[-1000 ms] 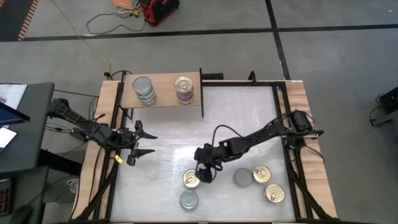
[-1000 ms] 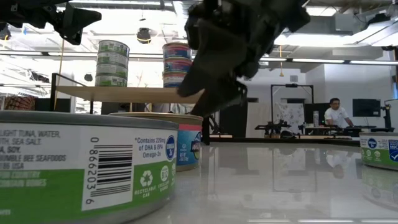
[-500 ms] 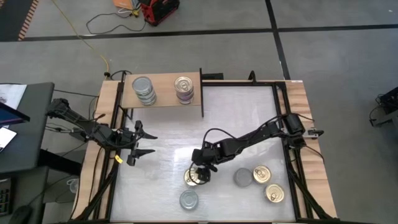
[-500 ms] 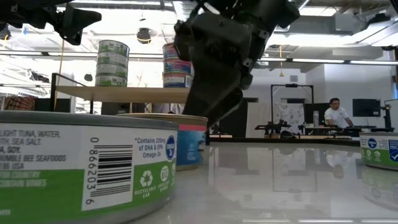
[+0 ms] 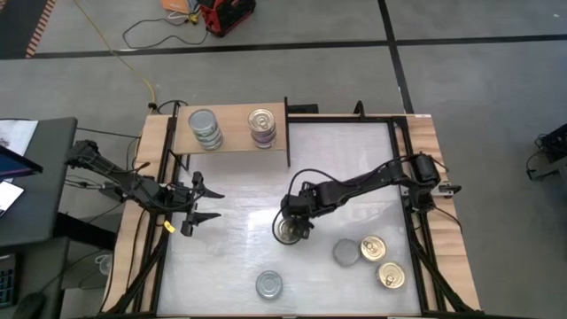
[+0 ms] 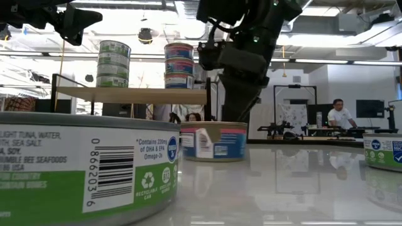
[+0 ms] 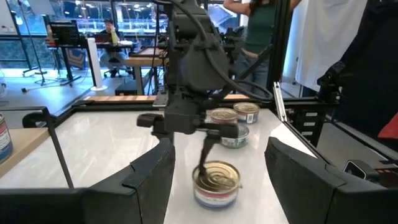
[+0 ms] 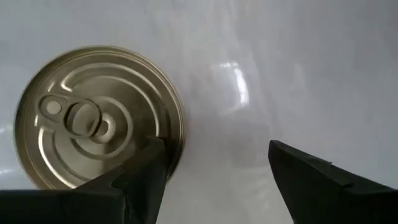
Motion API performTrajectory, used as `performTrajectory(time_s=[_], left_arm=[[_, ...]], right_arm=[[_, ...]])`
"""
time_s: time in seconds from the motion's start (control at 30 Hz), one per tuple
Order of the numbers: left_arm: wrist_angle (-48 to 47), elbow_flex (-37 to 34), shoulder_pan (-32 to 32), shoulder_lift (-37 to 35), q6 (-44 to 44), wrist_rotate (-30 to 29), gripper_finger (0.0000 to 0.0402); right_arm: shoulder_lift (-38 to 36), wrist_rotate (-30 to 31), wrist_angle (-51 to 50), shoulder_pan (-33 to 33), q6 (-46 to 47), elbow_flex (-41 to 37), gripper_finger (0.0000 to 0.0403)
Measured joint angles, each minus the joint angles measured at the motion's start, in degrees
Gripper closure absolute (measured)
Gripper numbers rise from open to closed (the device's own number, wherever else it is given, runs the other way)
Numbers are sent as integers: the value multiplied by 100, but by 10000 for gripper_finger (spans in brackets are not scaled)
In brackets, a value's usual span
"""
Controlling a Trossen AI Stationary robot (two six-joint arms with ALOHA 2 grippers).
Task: Stack canned seafood by type on shelf
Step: Stack the blue-pink tuna can on top of the other blue-pink tuna cans on the shelf
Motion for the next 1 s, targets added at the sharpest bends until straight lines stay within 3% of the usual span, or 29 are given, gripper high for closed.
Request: performTrajectory(time_s=[0.23, 0.43, 0.6, 1.0], left_arm=[[-2, 0, 1, 0, -46, 24, 162], [-4, 0, 1, 0, -59, 24, 162], [0, 0, 1, 2, -61, 24, 162], [25, 0, 1, 0, -59, 17, 162]], right_arm=[[-821, -17, -119, -195, -5, -53, 101], [-887, -1374, 515, -531, 243, -674, 112], [-814, -1556, 773, -633, 438, -968, 133], [-732, -1804, 1110, -572, 612, -1013, 265]])
